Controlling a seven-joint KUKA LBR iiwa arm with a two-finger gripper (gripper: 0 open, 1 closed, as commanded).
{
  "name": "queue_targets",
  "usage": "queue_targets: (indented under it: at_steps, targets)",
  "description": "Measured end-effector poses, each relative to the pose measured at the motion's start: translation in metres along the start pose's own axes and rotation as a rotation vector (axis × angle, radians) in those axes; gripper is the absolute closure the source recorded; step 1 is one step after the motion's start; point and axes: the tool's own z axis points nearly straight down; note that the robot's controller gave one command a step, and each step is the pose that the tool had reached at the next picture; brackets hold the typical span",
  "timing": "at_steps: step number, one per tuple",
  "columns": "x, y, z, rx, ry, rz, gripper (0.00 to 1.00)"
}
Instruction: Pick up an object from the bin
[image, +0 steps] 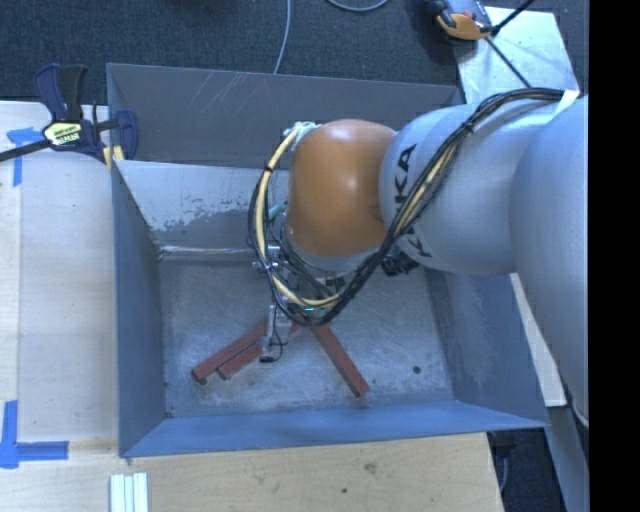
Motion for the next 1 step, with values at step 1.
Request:
queue_targets:
  at_steps: [1]
  targets:
    - [-0.0019,-0.0005,-0.0047,-0.001,-0.008,0.002,0.0]
